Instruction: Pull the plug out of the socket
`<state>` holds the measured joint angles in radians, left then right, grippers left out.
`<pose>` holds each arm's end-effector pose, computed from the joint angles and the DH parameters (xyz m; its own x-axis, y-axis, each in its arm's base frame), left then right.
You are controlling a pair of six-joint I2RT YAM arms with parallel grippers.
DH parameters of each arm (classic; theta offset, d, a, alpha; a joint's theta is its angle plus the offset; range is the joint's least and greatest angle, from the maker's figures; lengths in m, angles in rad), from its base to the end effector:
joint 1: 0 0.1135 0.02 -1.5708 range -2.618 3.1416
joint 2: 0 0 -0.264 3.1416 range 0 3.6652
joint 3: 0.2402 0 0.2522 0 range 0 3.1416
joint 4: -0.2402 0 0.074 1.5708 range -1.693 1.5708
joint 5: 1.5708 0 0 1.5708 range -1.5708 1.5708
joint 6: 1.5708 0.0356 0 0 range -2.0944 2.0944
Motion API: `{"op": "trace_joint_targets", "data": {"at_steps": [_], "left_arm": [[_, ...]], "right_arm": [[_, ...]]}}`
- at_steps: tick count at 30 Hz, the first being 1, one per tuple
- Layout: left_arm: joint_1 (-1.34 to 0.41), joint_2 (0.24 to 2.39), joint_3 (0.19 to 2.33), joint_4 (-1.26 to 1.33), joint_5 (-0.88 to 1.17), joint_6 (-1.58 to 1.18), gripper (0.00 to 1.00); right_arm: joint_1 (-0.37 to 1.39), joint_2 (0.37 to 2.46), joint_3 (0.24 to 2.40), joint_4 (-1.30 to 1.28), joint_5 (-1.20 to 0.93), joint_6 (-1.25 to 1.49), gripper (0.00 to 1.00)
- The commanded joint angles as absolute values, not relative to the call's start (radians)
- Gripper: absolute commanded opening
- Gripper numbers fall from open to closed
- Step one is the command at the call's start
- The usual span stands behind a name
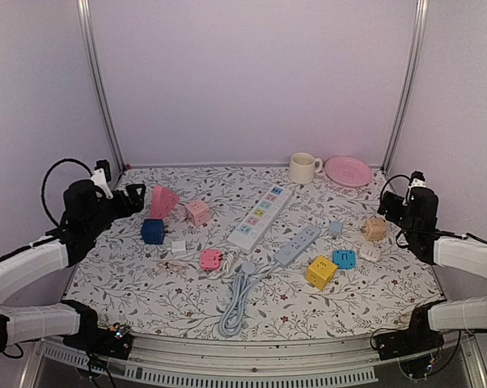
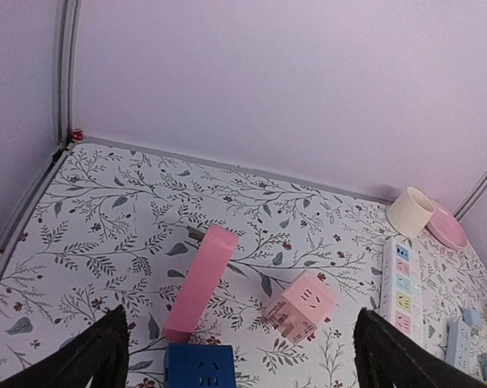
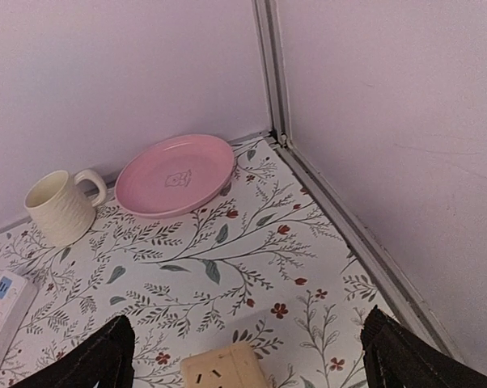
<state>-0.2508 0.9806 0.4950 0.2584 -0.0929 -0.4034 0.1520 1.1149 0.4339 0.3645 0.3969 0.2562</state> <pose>0.2182 -0.0525 0.2469 -0.2633 -0.3360 -0.9043 0.0611 0.9297 -0.3632 0.2328 0.0217 0.2097 -0.2410 0.1995 -0.9498 0.2942 0.9476 0.1244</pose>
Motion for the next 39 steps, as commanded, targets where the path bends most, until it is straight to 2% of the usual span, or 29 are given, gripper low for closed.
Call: {"op": "trace_joint_targets", "data": {"at_steps": [1,6,11,16,26,37,39], "left_arm": [[-0.186,0.949,0.394,0.487,0.009,-0.284,0.97],[-0.147,0.975,0.385,0.491,-0.02,-0.251,0.97],[-0.116,0.973,0.323,0.564,-0.117,-0.235,0.97],[-0.096,0.971,0.28,0.606,-0.199,-0.162,0.97],[-0.034,1.064,0.116,0.893,-0.389,-0.094,0.97],[-0.017,1.279,0.12,1.243,-0.321,-0.011,0.97],[-0.007,1.305,0.14,1.243,-0.303,-0.028,0.97]], "right_arm": [[0.062,1.167,0.362,0.651,0.354,0.159,0.99],[0.046,1.298,0.243,1.048,0.307,0.019,0.99],[0.042,1.478,0.221,1.279,0.168,-0.007,1.0],[0.041,1.539,0.187,1.416,0.079,-0.055,0.99],[0.04,1.532,0.202,1.361,0.125,-0.042,0.99],[0.04,1.532,0.204,1.361,0.125,-0.043,0.99],[0.041,1.532,0.204,1.361,0.125,-0.043,0.99]]}}
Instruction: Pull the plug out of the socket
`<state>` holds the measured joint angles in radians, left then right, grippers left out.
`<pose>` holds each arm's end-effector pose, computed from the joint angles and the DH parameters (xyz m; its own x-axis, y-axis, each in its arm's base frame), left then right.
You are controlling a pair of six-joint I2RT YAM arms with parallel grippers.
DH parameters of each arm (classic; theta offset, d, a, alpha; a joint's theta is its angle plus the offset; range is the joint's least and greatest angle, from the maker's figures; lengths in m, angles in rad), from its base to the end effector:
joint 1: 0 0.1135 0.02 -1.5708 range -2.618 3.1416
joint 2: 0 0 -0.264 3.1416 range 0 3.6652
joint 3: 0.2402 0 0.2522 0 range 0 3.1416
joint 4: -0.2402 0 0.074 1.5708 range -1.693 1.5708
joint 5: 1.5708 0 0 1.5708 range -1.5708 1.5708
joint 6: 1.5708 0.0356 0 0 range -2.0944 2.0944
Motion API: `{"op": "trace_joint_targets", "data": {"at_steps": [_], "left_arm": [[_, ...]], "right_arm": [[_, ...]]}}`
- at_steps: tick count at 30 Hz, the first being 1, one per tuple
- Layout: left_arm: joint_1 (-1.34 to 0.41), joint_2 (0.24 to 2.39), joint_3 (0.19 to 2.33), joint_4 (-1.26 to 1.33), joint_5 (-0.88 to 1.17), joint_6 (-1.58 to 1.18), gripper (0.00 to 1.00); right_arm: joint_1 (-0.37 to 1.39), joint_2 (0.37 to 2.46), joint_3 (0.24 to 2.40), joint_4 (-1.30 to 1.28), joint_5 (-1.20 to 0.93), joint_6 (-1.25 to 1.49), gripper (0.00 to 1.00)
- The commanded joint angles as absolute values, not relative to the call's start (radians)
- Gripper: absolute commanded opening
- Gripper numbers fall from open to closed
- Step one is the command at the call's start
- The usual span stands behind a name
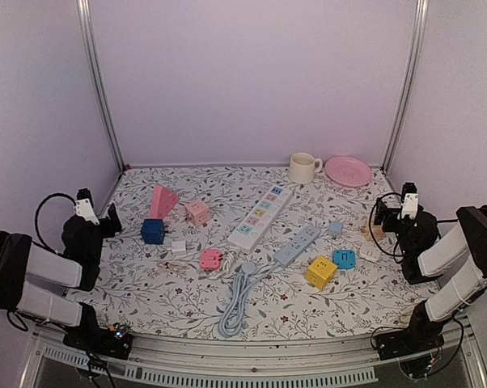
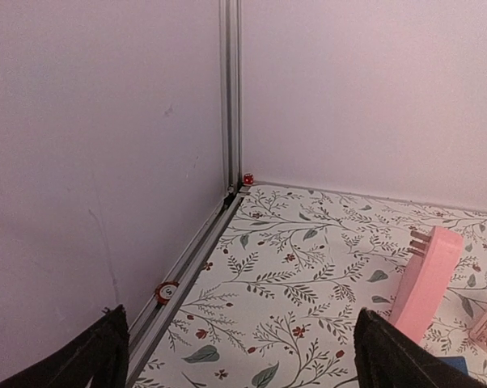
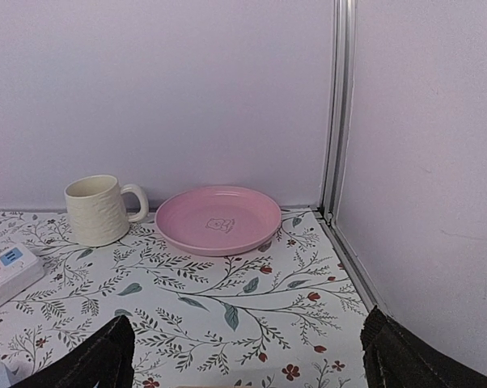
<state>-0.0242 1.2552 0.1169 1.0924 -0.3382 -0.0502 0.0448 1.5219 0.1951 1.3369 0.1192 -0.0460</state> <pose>0.2029 0.0069 0.1623 -0.0303 -0.0466 -0.9985 -0.3104 0.9500 -0.0349 0.2338 0.0062 0.1551 0.0067 -0.0454 -0.9989 0.0747 0.9962 -0.0448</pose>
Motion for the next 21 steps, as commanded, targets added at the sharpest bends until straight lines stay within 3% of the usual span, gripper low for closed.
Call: {"op": "trace_joint_targets", "data": {"at_steps": [1,8,15,21], "left_arm": [[-0.004,1.31,0.143,1.24,-0.262,-0.036,0.97],[0.003,1.586,0.053,1.711,-0.217,-0.036,0.97],[0.003,1.535,0.19,1.38,-0.169,-0.028,0.97],[-0.003,1.549,0.225,1.345,-0.148,-0.002,0.97]], "right_arm": [[0.04,1.533,0.203,1.361,0.126,-0.043,0.99],[0.04,1.532,0.202,1.362,0.126,-0.043,0.99],[0.04,1.533,0.204,1.361,0.125,-0.043,0.99],[0.04,1.534,0.204,1.361,0.125,-0.043,0.99]]}}
